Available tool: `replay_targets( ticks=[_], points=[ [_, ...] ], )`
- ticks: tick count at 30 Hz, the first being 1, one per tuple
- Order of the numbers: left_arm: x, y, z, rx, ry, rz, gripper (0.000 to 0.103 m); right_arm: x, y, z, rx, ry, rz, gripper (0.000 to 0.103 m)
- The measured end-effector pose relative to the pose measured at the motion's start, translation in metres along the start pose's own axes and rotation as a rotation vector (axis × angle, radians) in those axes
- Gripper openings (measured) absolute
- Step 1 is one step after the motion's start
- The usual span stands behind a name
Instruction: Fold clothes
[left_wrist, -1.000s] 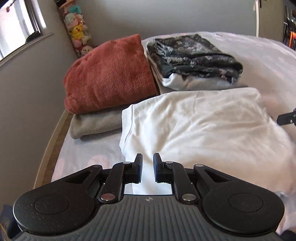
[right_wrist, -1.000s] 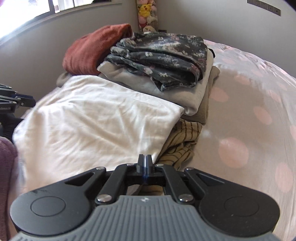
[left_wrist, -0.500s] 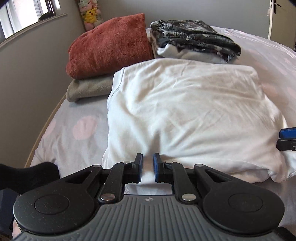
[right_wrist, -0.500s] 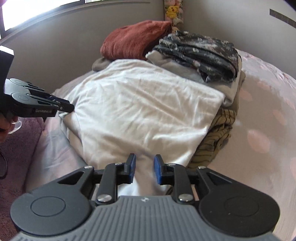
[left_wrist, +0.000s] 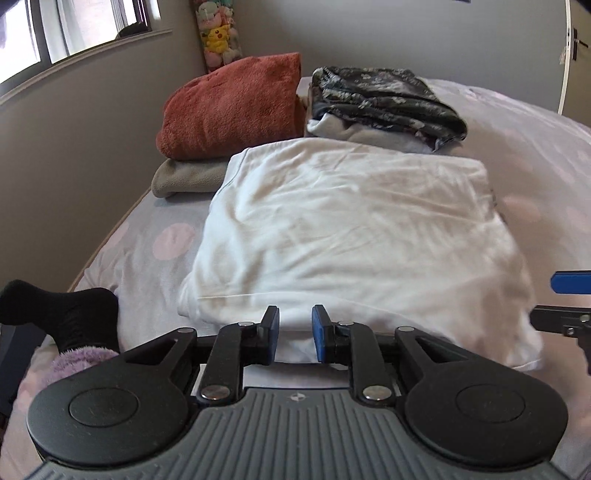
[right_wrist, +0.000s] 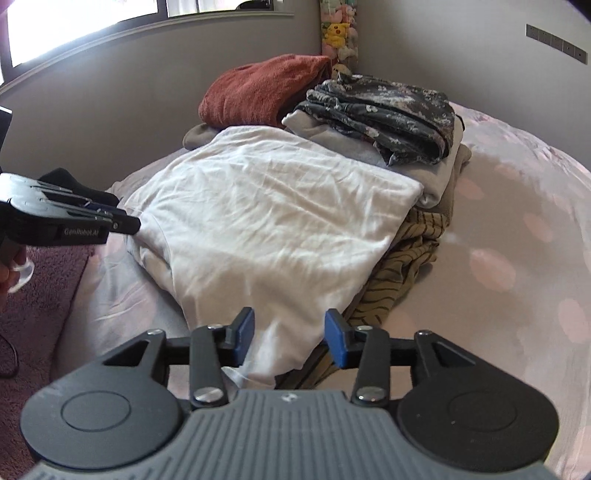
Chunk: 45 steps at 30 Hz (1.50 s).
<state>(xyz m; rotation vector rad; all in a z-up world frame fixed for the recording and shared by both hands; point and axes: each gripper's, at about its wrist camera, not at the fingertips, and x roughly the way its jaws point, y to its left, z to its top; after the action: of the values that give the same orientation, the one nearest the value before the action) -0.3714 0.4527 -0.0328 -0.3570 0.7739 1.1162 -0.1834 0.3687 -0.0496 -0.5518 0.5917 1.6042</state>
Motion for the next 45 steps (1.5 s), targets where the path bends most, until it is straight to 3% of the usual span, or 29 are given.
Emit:
replay_targets(
  ticks=[4,6,12,16,22,36,45],
  points=[
    [-0.026,-0.031,-0.013,-0.023,-0.064,0.001,0.046,-0.029,0.004,0.003,0.008,-0.121,-0.047,0.078],
    [-0.038,-0.042,-0.018,-0.019,-0.093,0.027,0.052,-0.042,0.005,0.003,0.044,-0.177,-0.091,0.087],
    [-0.058,-0.058,-0.027,-0.038,-0.160,0.091,0.072,-0.069,0.010,-0.002,0.091,-0.249,-0.173,0.088],
    [-0.070,-0.066,-0.033,-0.055,-0.202,0.138,0.072,-0.081,0.015,-0.010,0.060,-0.262,-0.203,0.088],
    [-0.086,-0.078,-0.040,-0.077,-0.257,0.203,0.072,-0.096,0.007,-0.023,0.141,-0.284,-0.213,0.090],
    [-0.097,-0.095,-0.045,-0.065,-0.236,0.197,0.072,-0.118,0.002,-0.036,0.172,-0.328,-0.219,0.094],
    [-0.093,-0.100,-0.049,-0.054,-0.195,0.195,0.072,-0.116,0.004,-0.042,0.158,-0.311,-0.202,0.095]
  ],
)
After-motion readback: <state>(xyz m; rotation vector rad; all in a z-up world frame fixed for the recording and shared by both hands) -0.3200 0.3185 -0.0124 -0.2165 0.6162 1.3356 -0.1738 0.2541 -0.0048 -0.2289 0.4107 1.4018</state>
